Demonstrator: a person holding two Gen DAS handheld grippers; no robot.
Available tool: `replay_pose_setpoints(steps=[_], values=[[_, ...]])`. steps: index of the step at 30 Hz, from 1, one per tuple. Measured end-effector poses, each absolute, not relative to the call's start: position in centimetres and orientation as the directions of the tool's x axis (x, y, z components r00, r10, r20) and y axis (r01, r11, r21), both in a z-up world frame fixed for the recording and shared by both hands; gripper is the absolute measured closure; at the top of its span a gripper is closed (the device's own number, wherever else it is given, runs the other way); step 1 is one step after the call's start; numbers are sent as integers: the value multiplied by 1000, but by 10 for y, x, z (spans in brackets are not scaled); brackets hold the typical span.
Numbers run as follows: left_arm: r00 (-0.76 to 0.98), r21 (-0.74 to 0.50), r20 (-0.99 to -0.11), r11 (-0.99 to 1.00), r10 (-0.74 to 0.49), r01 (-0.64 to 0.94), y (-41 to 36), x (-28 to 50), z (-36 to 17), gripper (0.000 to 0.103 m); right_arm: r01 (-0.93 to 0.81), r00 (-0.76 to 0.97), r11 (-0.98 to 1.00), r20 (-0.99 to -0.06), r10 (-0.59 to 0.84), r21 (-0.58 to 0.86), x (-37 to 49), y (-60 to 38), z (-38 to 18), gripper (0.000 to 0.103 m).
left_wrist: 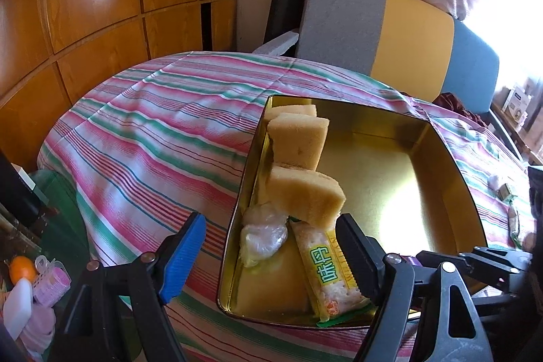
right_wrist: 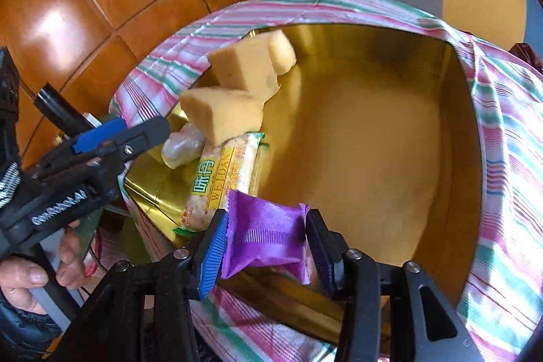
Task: Organize objects
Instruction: 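Carry the purple packet over the gold tray and release it with right gripper, then move both tools back toward the remaining items on the cloth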
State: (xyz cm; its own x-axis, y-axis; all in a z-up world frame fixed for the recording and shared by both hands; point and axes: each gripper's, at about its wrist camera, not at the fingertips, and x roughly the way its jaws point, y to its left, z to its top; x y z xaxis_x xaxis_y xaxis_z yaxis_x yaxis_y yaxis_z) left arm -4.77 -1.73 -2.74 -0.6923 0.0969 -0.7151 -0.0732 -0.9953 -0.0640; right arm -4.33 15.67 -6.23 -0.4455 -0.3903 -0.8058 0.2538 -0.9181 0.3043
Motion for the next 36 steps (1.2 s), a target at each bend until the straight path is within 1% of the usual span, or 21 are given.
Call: replay_pose_setpoints(steps=[9, 22, 29, 36], values=[[-700, -51, -706, -994, 104, -96, -9, -43, -24, 24, 188, -538, -940, -770, -341, 285, -26, 182, -37, 52], [-710, -49, -692, -990, 130, -133, 2, -36, -17, 24, 32, -607, -972, -768, -204, 233, 3, 249, -19, 50], [-709, -46, -691, -987, 142, -153, 10, -34, -14, 24, -95, -616, -974, -781, -104, 204, 19, 303, -16, 50], [-713, -30, -682, -980, 163, -195, 27, -34, -5, 24, -217, -607, -969, -793, 39, 118, 35, 363, -5, 50]])
